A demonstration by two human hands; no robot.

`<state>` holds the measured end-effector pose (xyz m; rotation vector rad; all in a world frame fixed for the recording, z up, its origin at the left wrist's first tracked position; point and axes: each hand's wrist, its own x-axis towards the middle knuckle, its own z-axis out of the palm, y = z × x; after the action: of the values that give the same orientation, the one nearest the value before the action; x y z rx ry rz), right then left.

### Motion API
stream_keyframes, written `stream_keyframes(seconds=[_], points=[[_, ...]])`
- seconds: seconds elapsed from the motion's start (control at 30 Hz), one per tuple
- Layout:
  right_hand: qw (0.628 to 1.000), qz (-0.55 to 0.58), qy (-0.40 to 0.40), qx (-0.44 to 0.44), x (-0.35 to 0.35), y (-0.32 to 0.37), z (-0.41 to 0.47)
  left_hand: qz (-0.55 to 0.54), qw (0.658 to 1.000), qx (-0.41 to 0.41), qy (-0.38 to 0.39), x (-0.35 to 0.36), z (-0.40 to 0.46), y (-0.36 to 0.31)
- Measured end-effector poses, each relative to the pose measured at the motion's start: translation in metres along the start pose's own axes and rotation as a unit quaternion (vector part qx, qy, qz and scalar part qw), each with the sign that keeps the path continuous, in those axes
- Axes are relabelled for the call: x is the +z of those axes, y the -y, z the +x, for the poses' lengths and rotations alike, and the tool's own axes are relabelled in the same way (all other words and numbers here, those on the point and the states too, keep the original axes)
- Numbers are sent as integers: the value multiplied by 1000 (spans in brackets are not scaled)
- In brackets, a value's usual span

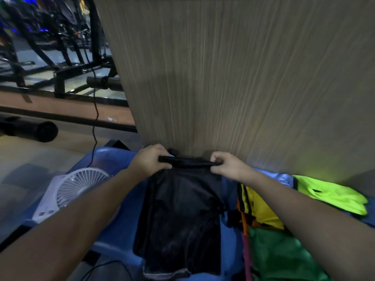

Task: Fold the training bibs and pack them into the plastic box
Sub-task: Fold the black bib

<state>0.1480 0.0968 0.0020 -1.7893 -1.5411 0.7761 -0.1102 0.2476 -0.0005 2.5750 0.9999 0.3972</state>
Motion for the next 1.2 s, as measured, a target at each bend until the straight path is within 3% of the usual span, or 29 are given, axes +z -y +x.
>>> stream_keyframes(seconds=[0.13,0.3,0.43,0.73,0.9,1.0,1.2], points=[[996,81,-21,-23,-2,25,-20,-69,994,49,-62,-11,-29,-15],[995,98,9,6,-8,40,-38,-126,992,12,-16,-34,-49,-21],[993,108,50,28,-8,46,-45,-105,994,-6,24,-41,-54,-20],[998,60,-19,31,-7,29,-20,-232,970,-69,7,-29,-33,-13],[997,-20,-71,4,-5,13,-4,-179,983,-29,-32,-20,-20,-7],[996,-72,-54,-25,-5,8,-13,-158,986,-6,-52,-13,-34,-11],[975,-174,-13,-138,2,17,-67,-90,977,138,-135,1,-103,-28]])
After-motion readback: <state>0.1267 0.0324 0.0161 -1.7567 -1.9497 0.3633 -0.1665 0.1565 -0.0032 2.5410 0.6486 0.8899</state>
